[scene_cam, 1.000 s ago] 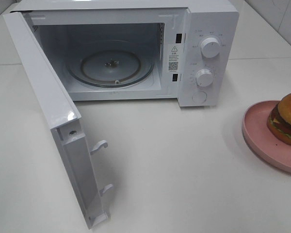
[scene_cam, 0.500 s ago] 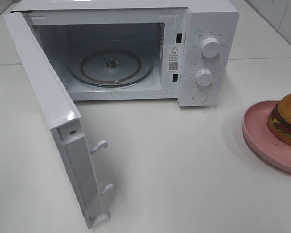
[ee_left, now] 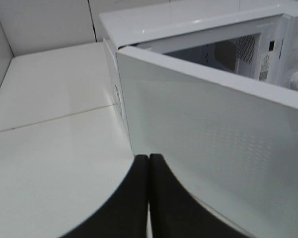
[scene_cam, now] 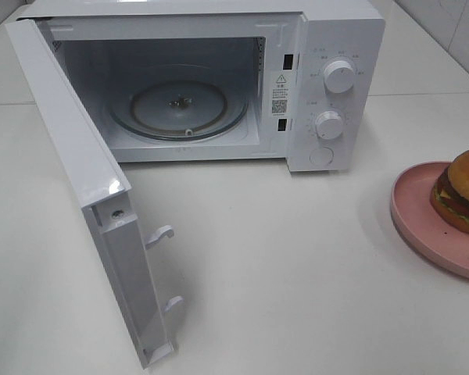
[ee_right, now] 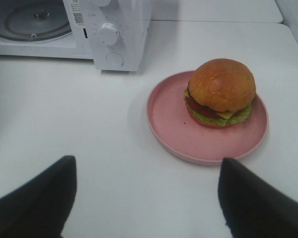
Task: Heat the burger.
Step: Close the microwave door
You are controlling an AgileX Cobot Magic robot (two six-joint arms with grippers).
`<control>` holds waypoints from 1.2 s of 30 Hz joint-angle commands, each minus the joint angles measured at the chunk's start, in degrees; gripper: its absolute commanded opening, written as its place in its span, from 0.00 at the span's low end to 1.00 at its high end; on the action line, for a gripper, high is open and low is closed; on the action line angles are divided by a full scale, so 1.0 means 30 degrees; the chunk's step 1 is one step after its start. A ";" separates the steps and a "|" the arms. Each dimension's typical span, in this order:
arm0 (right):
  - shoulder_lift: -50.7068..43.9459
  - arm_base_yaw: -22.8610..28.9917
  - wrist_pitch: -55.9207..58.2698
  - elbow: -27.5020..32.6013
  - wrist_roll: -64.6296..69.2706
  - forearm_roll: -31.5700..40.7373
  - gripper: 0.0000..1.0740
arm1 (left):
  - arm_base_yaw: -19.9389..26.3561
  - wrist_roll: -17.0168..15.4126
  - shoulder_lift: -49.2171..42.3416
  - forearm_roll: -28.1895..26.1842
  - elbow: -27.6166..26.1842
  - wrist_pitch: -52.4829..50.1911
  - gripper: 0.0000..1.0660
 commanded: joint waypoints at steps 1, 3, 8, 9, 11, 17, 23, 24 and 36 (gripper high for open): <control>-0.0458 -0.0076 -0.0248 0.0019 -0.0172 0.0076 0.71 | 0.0057 -0.0019 0.2330 0.0038 0.0477 -0.2387 0.00; -0.0458 -0.0076 -0.0248 0.0019 -0.0153 0.0076 0.71 | 0.0057 -0.0019 0.3934 -0.0095 0.0592 -0.3189 0.00; -0.0458 -0.0076 -0.0248 0.0019 -0.0153 0.0076 0.71 | 0.0057 -0.0019 0.8671 -0.0592 0.0592 -0.5710 0.00; -0.0458 -0.0076 -0.0248 0.0019 -0.0153 0.0076 0.71 | 0.0057 -0.0019 0.9702 -0.0630 0.0592 -0.6303 0.00; -0.0458 -0.0076 -0.0248 0.0019 -0.0153 0.0076 0.71 | 0.0057 -0.0019 1.1555 -0.0688 0.0592 -0.7506 0.00; -0.0458 -0.0076 -0.0248 0.0019 -0.0153 0.0076 0.71 | 0.0057 -0.0019 1.6921 -0.1566 0.0592 -1.1497 0.00; -0.0458 -0.0076 -0.0248 0.0019 -0.0153 0.0076 0.71 | 0.0038 -0.0019 2.1505 -0.1853 0.0535 -1.6024 0.00; -0.0458 -0.0076 -0.0248 0.0019 -0.0153 0.0076 0.71 | 0.0038 -0.0019 2.1505 -0.1853 0.0535 -1.6024 0.00; -0.0458 -0.0076 -0.0248 0.0019 -0.0153 0.0076 0.71 | 0.0000 -0.0115 2.5134 0.0592 -0.0172 -2.0130 0.00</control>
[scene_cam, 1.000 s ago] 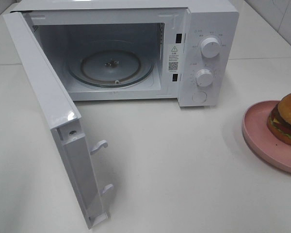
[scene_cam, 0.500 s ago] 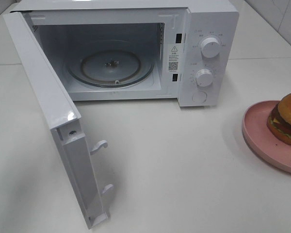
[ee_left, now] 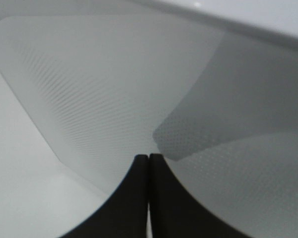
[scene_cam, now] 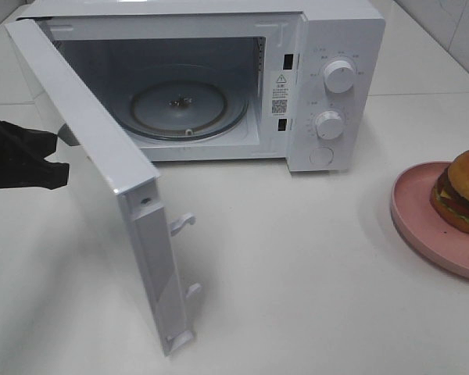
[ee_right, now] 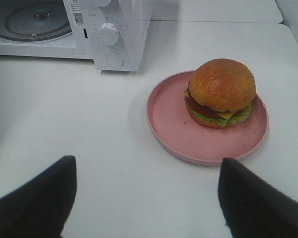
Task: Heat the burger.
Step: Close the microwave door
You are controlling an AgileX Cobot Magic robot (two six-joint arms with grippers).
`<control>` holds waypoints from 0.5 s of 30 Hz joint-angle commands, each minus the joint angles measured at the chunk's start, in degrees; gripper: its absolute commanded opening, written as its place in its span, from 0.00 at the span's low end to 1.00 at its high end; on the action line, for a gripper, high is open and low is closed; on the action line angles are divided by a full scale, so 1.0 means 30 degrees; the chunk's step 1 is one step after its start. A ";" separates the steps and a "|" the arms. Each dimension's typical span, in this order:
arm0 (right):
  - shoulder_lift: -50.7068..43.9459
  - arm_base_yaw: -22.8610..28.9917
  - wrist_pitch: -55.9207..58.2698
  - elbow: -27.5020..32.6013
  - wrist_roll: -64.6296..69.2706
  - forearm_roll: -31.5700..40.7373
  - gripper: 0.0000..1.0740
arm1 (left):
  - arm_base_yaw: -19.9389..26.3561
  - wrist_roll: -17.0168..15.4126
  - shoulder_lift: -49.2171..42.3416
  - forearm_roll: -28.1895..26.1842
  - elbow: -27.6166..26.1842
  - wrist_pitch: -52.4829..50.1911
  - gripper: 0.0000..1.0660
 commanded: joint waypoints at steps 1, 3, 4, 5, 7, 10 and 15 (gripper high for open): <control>-0.0458 -0.0076 -0.0229 0.0019 -0.0153 0.0076 0.71 | 0.0000 -0.0115 0.0458 0.1089 -0.0439 -0.0554 0.00; -0.0458 -0.0076 -0.0229 0.0019 -0.0153 0.0076 0.71 | 0.0000 -0.0477 0.1089 0.1413 -0.0955 -0.0649 0.00; -0.0458 -0.0076 -0.0229 0.0019 -0.0153 0.0076 0.71 | 0.0000 -0.0477 0.1089 0.1413 -0.0955 -0.0649 0.00; -0.0458 -0.0076 -0.0229 0.0019 -0.0153 0.0076 0.71 | 0.0000 -0.0745 0.1451 0.1413 -0.1299 -0.0840 0.00; -0.0458 -0.0076 -0.0229 0.0019 -0.0153 0.0076 0.71 | 0.0000 -0.0764 0.1642 0.1413 -0.1471 -0.0936 0.00; -0.0458 -0.0076 -0.0229 0.0019 -0.0134 0.0076 0.71 | 0.0000 -0.0764 0.2139 0.1413 -0.1948 -0.1070 0.00; -0.0458 -0.0076 -0.0229 0.0019 -0.0134 0.0076 0.71 | -0.0783 -0.1050 0.3189 0.1509 -0.2807 -0.1146 0.00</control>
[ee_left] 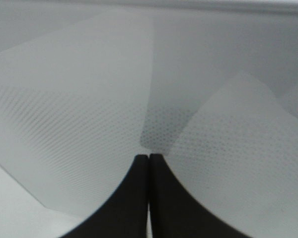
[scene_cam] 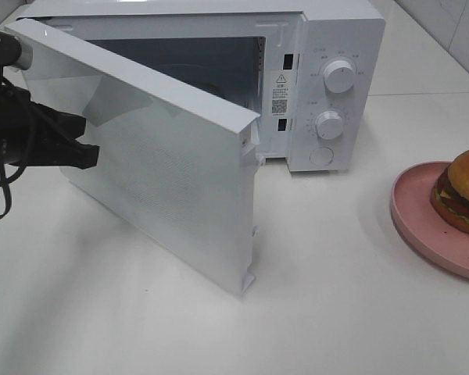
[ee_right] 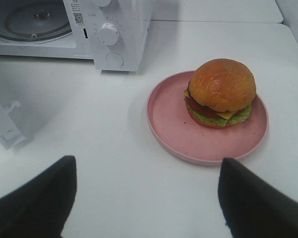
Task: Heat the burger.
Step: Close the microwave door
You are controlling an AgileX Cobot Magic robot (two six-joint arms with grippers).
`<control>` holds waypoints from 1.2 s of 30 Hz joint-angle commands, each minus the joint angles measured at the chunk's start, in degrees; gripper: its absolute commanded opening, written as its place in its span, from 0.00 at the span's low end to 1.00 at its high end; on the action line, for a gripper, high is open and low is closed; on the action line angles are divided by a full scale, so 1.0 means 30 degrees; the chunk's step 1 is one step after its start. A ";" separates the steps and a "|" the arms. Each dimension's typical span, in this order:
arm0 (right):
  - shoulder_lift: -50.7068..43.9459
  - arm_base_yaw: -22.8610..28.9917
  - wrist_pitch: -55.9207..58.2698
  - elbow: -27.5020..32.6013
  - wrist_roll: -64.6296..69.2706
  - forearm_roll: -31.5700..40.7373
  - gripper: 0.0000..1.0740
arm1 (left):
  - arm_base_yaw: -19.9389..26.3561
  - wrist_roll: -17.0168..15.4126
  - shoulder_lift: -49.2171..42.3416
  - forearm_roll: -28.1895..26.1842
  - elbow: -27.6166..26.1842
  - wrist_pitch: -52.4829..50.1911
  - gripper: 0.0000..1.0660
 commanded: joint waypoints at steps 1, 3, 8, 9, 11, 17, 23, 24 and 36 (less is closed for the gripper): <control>-0.0458 -0.0076 -0.0229 0.0019 -0.0134 0.0057 0.71 | -0.1070 -0.0229 0.0936 0.0229 -0.0917 -0.0516 0.00; -0.0458 -0.0076 -0.0229 0.0019 -0.0134 0.0057 0.71 | -0.1604 -0.0229 0.1451 0.0229 -0.1261 -0.0573 0.00; -0.0458 -0.0076 -0.0229 0.0019 -0.0134 0.0057 0.71 | -0.2196 -0.0229 0.2502 0.0191 -0.2082 -0.0630 0.00; -0.0458 -0.0076 -0.0229 0.0019 -0.0134 0.0057 0.71 | -0.2387 -0.0229 0.2960 0.0191 -0.2559 -0.0630 0.00; -0.0458 -0.0076 -0.0229 0.0019 -0.0134 0.0057 0.71 | -0.2559 -0.0229 0.3380 0.0172 -0.3018 -0.0630 0.00; -0.0458 -0.0076 -0.0229 0.0019 -0.0134 0.0057 0.71 | -0.3323 -0.0229 0.4603 0.0172 -0.4947 -0.0611 0.00; -0.0458 -0.0076 -0.0229 0.0019 -0.0095 0.0038 0.71 | -0.4183 -0.0229 0.6150 0.0153 -0.7429 -0.0458 0.00; -0.0458 -0.0076 -0.0229 0.0019 -0.0095 0.0038 0.71 | -0.4183 -0.0229 0.6150 0.0153 -0.7429 -0.0458 0.00; -0.0458 -0.0076 -0.0229 0.0019 -0.0076 0.0038 0.71 | -0.4679 -0.0420 0.9072 0.0000 -1.2872 0.2521 0.00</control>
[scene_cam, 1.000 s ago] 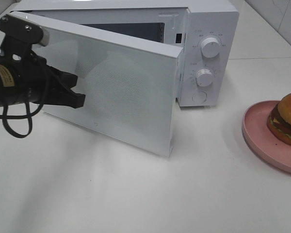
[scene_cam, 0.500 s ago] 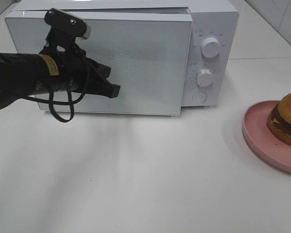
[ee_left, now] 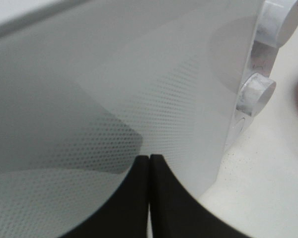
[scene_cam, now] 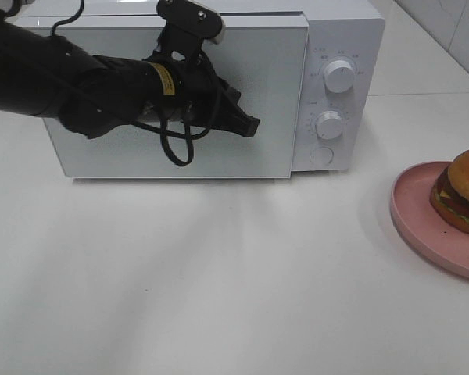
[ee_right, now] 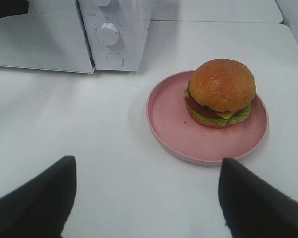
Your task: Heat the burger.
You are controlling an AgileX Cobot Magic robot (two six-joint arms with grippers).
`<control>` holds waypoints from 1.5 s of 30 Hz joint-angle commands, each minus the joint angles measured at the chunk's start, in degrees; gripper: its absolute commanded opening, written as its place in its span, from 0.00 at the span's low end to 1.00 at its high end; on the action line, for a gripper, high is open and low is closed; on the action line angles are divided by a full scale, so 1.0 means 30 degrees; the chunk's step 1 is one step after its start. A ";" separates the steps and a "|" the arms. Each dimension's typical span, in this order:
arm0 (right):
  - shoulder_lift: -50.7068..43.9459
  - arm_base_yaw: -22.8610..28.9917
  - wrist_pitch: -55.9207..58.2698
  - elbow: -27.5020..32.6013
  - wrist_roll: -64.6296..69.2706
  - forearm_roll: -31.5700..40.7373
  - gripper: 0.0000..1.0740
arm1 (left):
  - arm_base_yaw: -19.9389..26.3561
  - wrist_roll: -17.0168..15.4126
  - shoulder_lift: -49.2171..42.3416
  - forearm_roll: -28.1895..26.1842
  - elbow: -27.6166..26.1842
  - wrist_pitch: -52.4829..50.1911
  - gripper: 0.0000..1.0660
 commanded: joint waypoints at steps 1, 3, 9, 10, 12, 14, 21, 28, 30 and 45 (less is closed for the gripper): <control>-0.0458 -0.0076 -0.0229 0.0019 -0.0076 0.0038 0.71 | 0.0267 -0.0286 0.0497 -0.0592 -0.1490 0.0019 0.00; -0.0458 -0.0076 -0.0229 0.0019 -0.0076 0.0038 0.71 | 0.0153 -0.0286 0.1050 -0.0592 -0.2617 0.0764 0.00; -0.0458 -0.0076 -0.0229 0.0019 -0.0076 0.0038 0.71 | -0.0363 -0.0286 0.1833 -0.0592 -0.4087 0.1604 0.00; -0.0458 -0.0076 -0.0229 0.0019 -0.0076 0.0038 0.71 | -0.0611 -0.0286 0.1891 -0.0592 -0.4297 0.1986 0.00; -0.0458 -0.0076 -0.0229 0.0019 -0.0076 0.0038 0.71 | -0.0745 -0.0286 0.1872 -0.0592 -0.4316 0.2158 0.00; -0.0458 -0.0076 -0.0229 0.0019 -0.0076 0.0038 0.71 | -0.1089 -0.0286 0.1719 -0.0592 -0.4316 0.3113 0.00; -0.0458 -0.0076 -0.0229 0.0019 -0.0076 0.0038 0.71 | -0.2196 -0.0019 0.0554 -0.0592 -0.4469 1.0237 0.00; -0.0458 -0.0076 -0.0229 0.0019 -0.0076 0.0038 0.71 | -0.2177 -0.0019 -0.1146 -0.1814 -0.4622 1.5718 0.00; -0.0458 -0.0076 -0.0229 0.0019 -0.0076 0.0038 0.71 | -0.2082 0.0000 -0.1814 -0.1929 -0.4622 1.7513 0.00; -0.0458 -0.0076 -0.0229 0.0019 -0.0076 0.0019 0.71 | 0.3438 -0.0306 -0.6665 -0.4106 -0.4622 2.5172 0.00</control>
